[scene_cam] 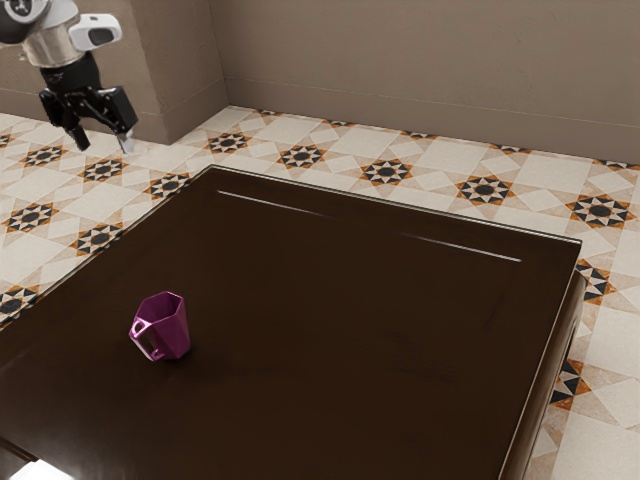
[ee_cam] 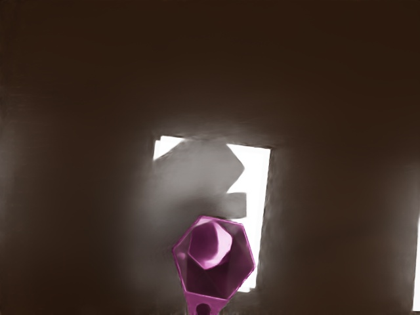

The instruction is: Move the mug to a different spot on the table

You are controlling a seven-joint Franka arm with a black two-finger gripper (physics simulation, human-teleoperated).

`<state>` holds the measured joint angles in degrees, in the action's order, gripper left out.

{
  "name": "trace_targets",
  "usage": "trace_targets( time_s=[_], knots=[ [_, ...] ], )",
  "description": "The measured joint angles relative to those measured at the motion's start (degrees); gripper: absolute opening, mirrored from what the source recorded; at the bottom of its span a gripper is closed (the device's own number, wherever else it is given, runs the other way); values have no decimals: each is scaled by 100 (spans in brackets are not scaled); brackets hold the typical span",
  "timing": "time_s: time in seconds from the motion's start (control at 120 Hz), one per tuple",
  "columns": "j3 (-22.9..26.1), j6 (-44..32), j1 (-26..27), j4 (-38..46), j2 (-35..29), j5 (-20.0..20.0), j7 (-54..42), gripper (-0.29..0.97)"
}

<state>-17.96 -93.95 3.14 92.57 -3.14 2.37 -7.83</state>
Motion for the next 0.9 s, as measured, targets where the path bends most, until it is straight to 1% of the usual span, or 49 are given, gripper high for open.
trace_targets(
  time_s=[0.067,0.117,0.158,0.25,0.333,0.425,0.517,0.683,0.783,0.817,0.867,0.9],
  knots=[
    [6,-29,27,130,-95,-23,-69,66],
    [64,-75,179,562,-413,-66,-111,66],
    [118,-156,255,1165,-809,-105,-133,66],
    [364,-472,-57,2731,-1715,-155,-138,66],
    [418,-903,-191,3769,-1997,-169,-119,66],
    [437,-1468,-195,4597,-2030,-145,-65,66],
    [472,-1962,-126,5087,-1886,-78,181,66],
    [544,-2912,-98,5350,-1176,-8,583,66],
    [548,-3267,-328,5545,-1156,-29,770,65],
    [546,-3386,-412,5613,-1157,-85,813,65],
    [547,-3600,-472,5768,-1140,-272,871,65],
    [547,-3757,-479,5836,-1086,-481,908,65]
  ],
)
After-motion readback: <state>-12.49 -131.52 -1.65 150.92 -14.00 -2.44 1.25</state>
